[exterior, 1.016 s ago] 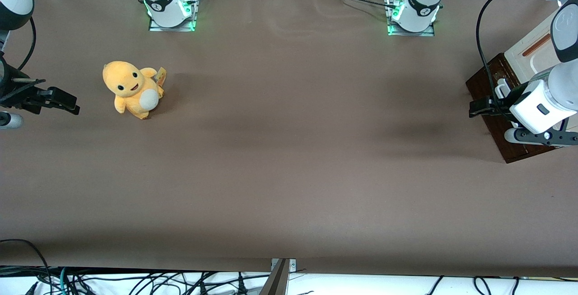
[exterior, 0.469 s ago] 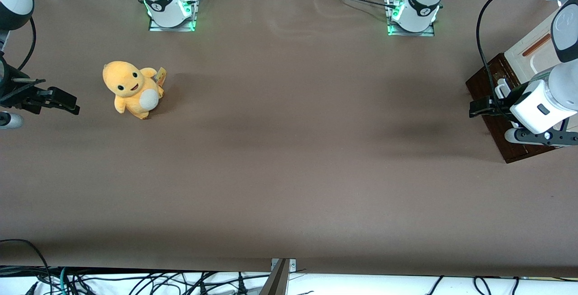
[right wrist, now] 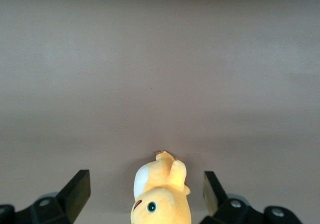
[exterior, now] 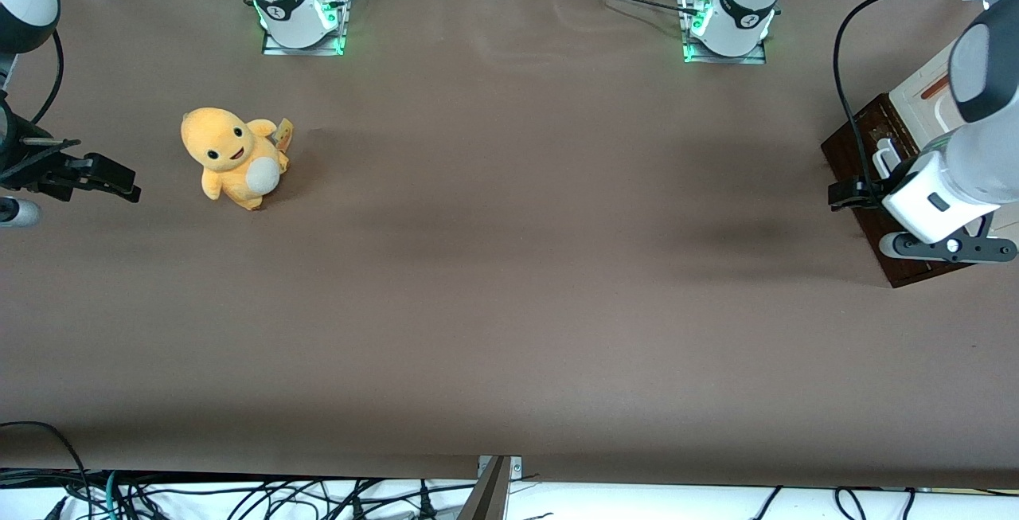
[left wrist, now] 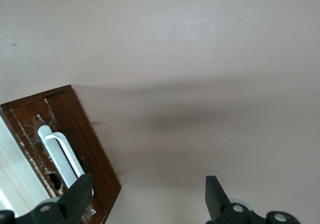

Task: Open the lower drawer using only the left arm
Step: 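Raise and swing the left gripper toward the cabinet's drawer handles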

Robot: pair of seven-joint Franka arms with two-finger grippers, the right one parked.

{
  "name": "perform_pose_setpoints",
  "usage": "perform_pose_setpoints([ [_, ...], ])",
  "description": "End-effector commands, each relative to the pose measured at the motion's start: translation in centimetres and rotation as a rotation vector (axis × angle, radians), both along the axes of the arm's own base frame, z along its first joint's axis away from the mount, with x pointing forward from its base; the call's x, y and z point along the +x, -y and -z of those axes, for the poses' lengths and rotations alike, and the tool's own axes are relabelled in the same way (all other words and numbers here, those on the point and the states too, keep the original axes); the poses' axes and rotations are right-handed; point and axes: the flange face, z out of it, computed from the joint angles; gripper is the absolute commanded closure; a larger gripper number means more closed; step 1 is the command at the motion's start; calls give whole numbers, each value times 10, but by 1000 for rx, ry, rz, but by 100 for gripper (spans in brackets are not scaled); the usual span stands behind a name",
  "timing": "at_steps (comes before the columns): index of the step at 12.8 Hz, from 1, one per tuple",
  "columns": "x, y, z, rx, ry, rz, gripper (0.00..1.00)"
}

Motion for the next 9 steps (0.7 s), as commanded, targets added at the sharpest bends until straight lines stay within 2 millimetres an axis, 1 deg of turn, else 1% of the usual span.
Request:
perform_pose_setpoints([
  [1,-3,19,1,74,5,-34,0],
  [3,-5,16,3,98,-6,-64,0],
  [4,-4,14,7,158,-4,-81,0],
  [5,-4,35,23,236,-22,-81,0],
  [7,-6,52,51,391,-59,-133,0],
  [8,-8,61,59,417,-67,-142,0],
  [9,-9,61,67,432,-71,-170,0],
])
